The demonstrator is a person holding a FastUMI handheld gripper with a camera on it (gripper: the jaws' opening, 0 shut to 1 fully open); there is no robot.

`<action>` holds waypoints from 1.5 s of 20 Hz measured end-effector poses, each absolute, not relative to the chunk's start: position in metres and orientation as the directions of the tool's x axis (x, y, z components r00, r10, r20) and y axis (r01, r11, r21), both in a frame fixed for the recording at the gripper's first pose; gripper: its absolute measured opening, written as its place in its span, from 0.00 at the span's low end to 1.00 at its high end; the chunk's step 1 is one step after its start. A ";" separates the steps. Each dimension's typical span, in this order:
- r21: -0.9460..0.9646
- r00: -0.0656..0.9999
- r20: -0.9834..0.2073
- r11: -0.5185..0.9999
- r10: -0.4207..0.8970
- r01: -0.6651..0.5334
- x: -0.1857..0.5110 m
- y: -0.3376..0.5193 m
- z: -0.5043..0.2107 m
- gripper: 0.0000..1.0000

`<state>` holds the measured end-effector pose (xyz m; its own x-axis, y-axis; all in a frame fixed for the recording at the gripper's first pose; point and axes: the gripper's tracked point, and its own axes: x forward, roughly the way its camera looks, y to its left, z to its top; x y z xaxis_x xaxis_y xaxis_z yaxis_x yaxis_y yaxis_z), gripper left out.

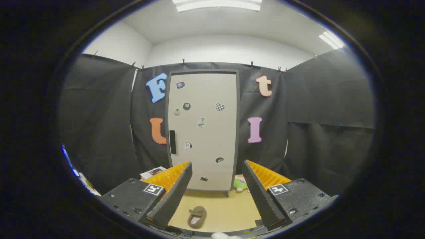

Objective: Open the shoe cabinet door, grab the shoes and put them into the shoe cabinet, then close the shoe cabinet door.

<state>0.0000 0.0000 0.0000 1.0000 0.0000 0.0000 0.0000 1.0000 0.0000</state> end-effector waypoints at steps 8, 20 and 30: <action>0.007 1.000 -0.024 1.000 0.002 -0.002 0.002 0.005 -0.006 0.99; -0.024 0.999 -0.052 1.000 0.006 -0.007 0.032 0.041 -0.026 0.99; -0.047 0.989 -0.079 0.990 0.127 -0.131 0.148 0.162 -0.068 0.99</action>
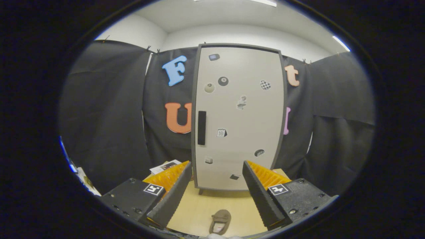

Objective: Open the shoe cabinet door, grab the shoes and put them into the shoe cabinet, then close the shoe cabinet door.

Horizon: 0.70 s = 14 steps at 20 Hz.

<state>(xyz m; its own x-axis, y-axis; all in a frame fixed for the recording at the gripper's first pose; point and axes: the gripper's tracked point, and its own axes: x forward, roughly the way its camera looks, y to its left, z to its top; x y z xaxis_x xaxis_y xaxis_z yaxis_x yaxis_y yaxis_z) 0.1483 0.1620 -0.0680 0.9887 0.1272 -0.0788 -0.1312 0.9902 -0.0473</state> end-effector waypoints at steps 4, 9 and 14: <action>-0.057 0.986 -0.037 0.985 0.163 -0.165 0.219 0.209 -0.057 1.00; -0.053 0.995 0.014 0.994 0.097 -0.096 0.318 0.219 -0.033 0.99; -0.008 0.997 -0.040 0.998 0.065 -0.065 0.378 0.211 -0.041 0.94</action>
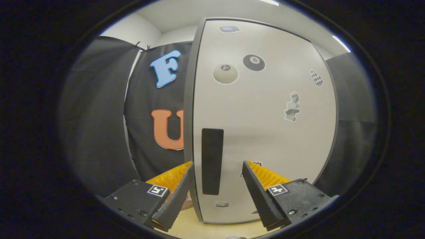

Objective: Open the shoe cabinet door, grab the shoes and put them into the shoe cabinet, then close the shoe cabinet door.

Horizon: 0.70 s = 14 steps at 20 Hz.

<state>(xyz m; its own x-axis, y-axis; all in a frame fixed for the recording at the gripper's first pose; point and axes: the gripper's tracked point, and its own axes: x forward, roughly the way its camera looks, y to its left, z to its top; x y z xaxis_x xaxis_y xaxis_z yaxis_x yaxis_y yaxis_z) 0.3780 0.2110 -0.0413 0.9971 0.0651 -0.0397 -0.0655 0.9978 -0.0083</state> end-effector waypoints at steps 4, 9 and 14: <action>-0.024 0.996 -0.057 0.998 0.061 -0.063 0.394 0.214 -0.046 0.75; -0.019 0.995 -0.075 0.997 0.072 -0.074 0.392 0.220 -0.047 0.37; 0.002 0.981 -0.105 0.986 0.164 -0.165 0.370 0.225 -0.050 0.30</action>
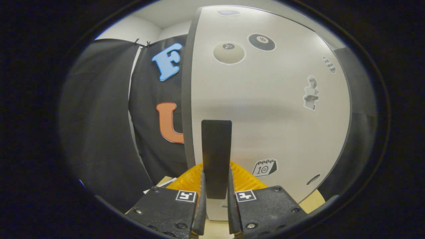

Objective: Open the shoe cabinet door, grab the shoes and put them into the shoe cabinet, then close the shoe cabinet door.

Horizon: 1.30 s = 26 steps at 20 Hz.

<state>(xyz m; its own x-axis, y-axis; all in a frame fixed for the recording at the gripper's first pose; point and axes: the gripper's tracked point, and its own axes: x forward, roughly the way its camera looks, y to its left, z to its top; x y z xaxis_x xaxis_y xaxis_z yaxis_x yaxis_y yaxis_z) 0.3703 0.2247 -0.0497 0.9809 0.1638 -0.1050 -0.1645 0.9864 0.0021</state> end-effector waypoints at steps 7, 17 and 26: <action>0.010 0.972 -0.112 0.978 0.207 -0.207 0.270 0.187 -0.056 0.27; 0.041 0.991 -0.079 0.993 0.112 -0.109 0.136 0.070 -0.064 0.22; -0.030 0.996 -0.077 0.998 0.051 -0.053 0.094 -0.038 -0.068 0.10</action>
